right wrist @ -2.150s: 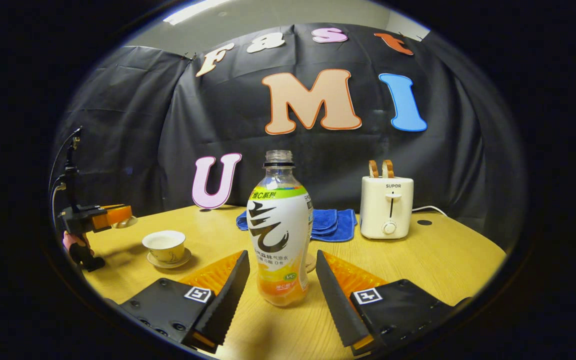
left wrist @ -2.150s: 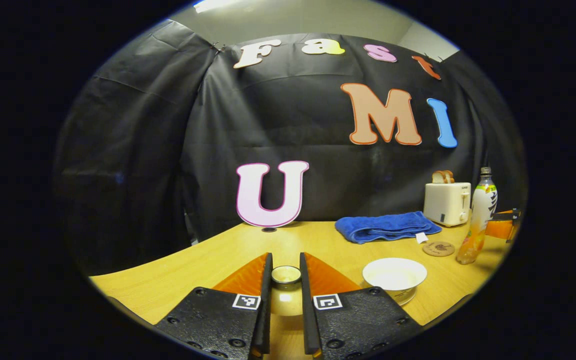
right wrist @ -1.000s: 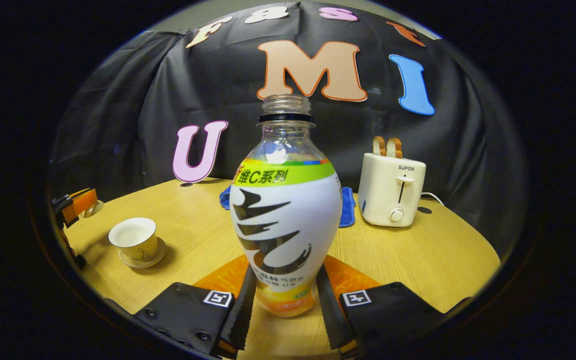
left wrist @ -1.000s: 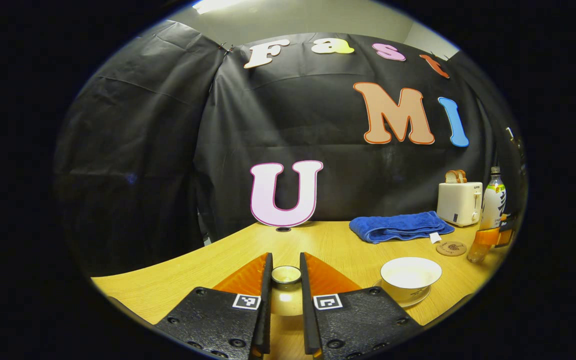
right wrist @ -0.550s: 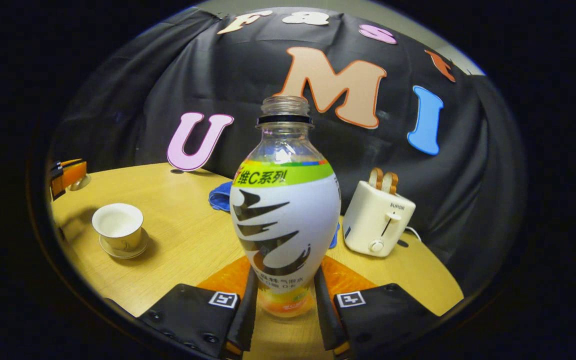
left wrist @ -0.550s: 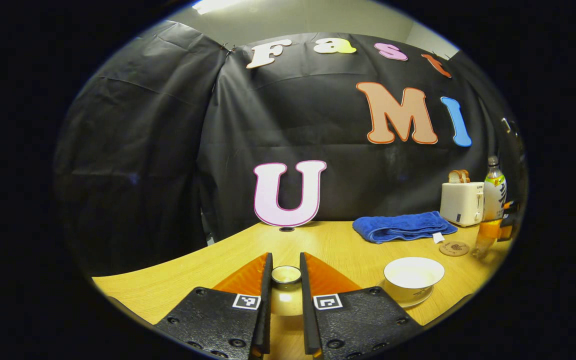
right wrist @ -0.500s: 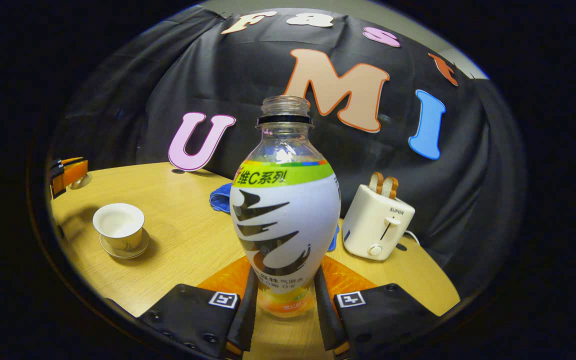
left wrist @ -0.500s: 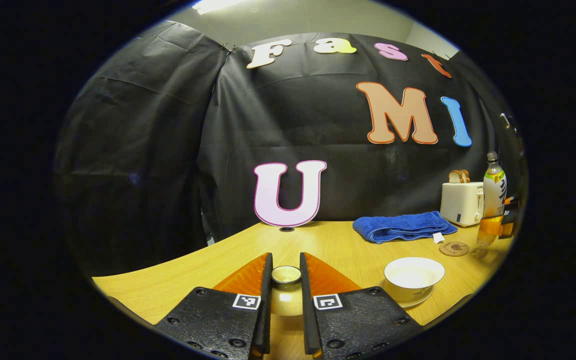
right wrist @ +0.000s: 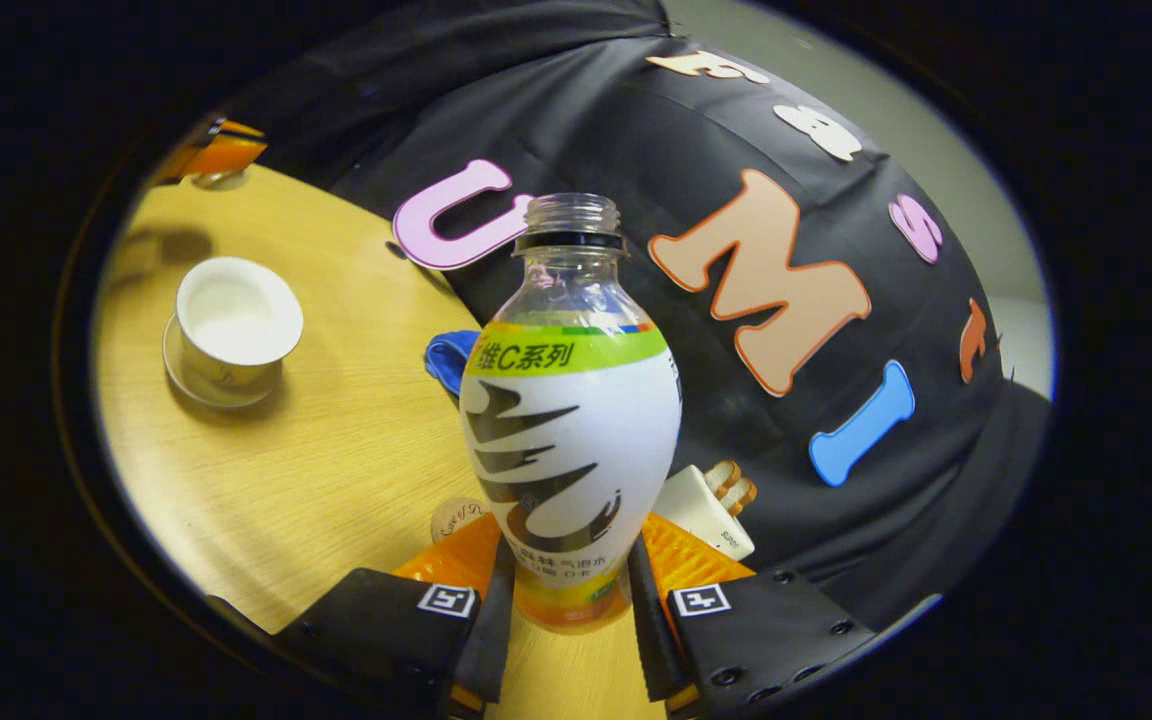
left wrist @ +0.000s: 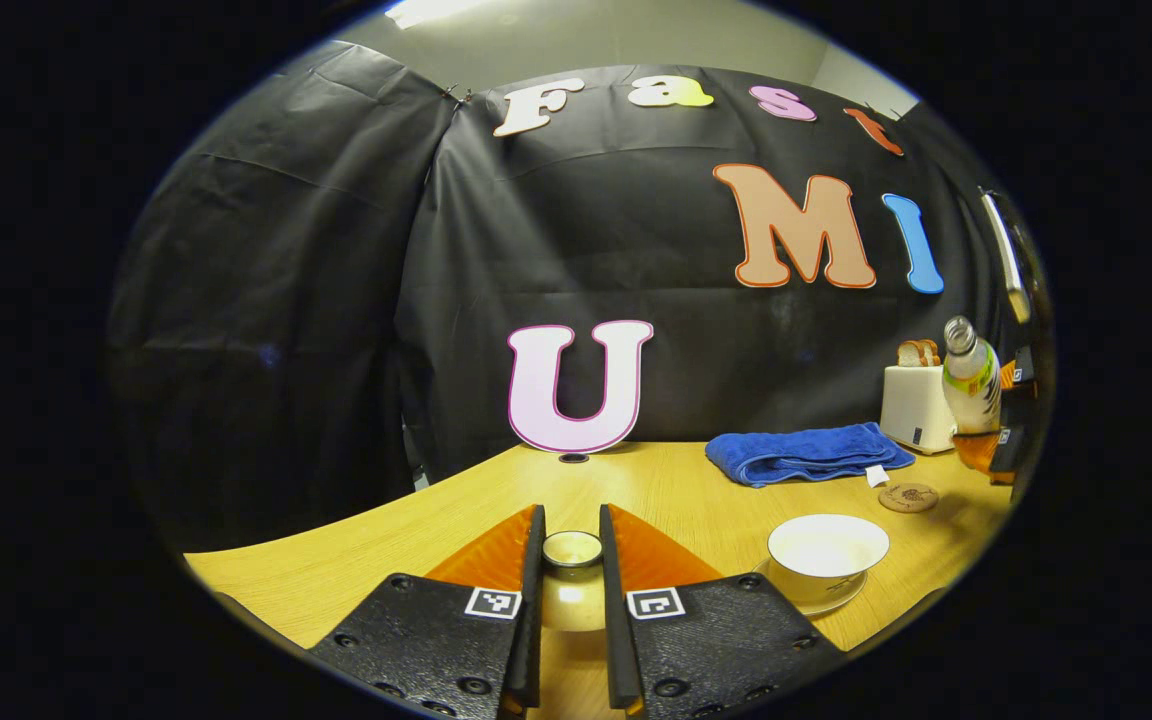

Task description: Open the teacup lid with one hand, grasp the water bottle and pour water into the teacup with the other hand; after pouring, place the water bottle on the coaster and then close the teacup lid.

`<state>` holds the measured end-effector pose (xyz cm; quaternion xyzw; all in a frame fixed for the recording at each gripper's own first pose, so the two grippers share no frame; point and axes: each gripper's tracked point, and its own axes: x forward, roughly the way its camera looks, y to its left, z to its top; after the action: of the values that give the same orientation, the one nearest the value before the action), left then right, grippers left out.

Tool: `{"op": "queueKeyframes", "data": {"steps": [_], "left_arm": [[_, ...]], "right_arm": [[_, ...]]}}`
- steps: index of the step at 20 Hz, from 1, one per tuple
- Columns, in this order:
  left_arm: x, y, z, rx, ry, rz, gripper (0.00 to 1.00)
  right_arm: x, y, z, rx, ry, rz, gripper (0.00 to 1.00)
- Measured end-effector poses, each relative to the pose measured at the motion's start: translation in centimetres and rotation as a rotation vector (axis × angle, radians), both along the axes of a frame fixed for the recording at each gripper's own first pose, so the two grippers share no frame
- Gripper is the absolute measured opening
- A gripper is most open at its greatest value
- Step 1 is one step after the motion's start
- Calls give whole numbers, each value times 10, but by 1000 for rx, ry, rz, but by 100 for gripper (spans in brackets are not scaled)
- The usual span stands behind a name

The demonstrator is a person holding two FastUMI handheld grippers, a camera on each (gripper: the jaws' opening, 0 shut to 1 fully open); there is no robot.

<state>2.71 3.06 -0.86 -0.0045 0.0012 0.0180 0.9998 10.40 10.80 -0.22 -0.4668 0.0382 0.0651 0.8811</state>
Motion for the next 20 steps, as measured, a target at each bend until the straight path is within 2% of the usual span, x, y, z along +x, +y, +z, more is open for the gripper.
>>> {"op": "queueKeyframes", "data": {"steps": [6, 10, 13, 14, 20], "left_arm": [[1, 0, 0, -1, 1, 0, 24], [1, 0, -1, -1, 2, 0, 24], [0, 0, 0, -2, 2, 0, 22], [0, 0, 0, -2, 2, 0, 24], [0, 1, 0, -3, 3, 0, 24]], "right_arm": [[-5, 23, -14, -203, -35, 45, 57], [0, 32, -7, -370, -105, 56, 56], [-3, 43, -2, -467, -152, 80, 58], [0, 41, 1, -498, -162, 90, 55], [2, 47, 15, -665, -219, 116, 55]]}}
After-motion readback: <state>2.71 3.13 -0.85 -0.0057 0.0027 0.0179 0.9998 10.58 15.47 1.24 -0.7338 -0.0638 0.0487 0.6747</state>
